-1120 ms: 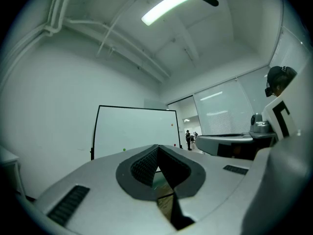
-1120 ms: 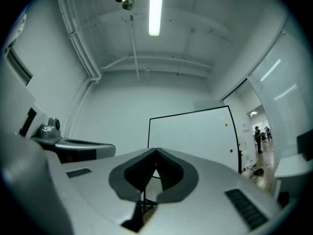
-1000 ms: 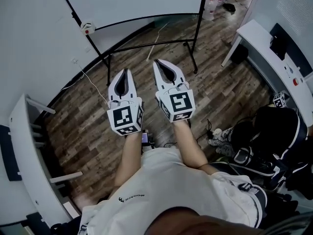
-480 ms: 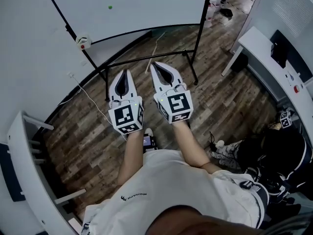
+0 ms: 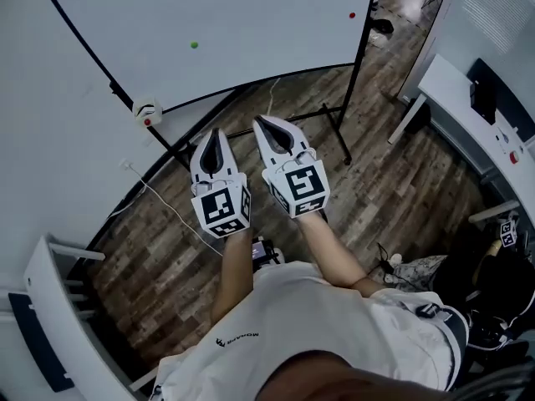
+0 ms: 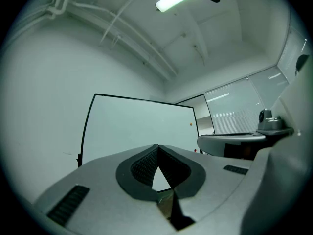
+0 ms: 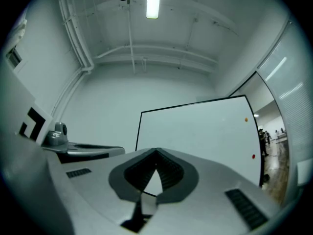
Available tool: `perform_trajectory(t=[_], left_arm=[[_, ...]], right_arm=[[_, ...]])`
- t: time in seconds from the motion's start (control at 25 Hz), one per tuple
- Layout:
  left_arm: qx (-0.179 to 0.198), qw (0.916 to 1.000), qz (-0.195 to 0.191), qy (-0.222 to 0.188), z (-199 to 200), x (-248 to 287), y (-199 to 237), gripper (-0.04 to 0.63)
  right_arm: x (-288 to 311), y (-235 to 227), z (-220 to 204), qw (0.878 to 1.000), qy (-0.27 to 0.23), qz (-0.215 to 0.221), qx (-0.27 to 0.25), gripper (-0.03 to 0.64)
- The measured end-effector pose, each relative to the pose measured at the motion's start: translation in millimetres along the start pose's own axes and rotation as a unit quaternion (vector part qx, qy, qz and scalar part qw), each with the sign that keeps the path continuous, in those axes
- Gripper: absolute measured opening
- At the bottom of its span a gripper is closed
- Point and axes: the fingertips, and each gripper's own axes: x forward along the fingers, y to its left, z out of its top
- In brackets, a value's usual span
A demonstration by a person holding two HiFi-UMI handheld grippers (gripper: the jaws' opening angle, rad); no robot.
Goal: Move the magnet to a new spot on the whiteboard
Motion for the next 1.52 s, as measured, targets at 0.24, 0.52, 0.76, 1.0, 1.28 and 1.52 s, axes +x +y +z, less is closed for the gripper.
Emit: perform_trajectory(t=[0.24, 0.52, 0.76, 1.0, 1.28, 1.52], left_arm=[[-0.006, 0.9997, -0.021, 0.007, -12.2, 59.9, 43.9, 0.003], [-0.010, 0.9992, -0.034, 0.019, -31.7, 95.7, 52.1, 0.003], [-0.014, 0.9993, -0.021, 0.027, -49.8, 130.3, 63.0, 0.003], [-0.004, 0.9998, -0.004, 0.021, -56.1, 172.8, 70.1, 0.003], [0.002, 0.9997, 0.017, 0.019, -58.6, 227.7, 73.5, 0.003], [0.019, 0.9992, 0.026, 0.025, -65.3, 256.1, 57.6, 0.003]], right_arm=[[64.4, -8.3, -15.3, 1.000, 0.009, -0.023, -0.001, 0.014], [98.9, -28.0, -30.0, 0.999, 0.021, -0.036, -0.003, 0.014], [128.8, -41.8, -49.1, 0.999, 0.030, -0.024, -0.005, 0.014], [167.8, -71.1, -60.3, 1.000, 0.022, -0.009, -0.007, 0.014], [206.1, -115.9, -64.5, 1.000, 0.017, -0.007, -0.007, 0.014], [217.8, -147.2, -77.6, 1.000, 0.019, -0.002, 0.011, 0.014]])
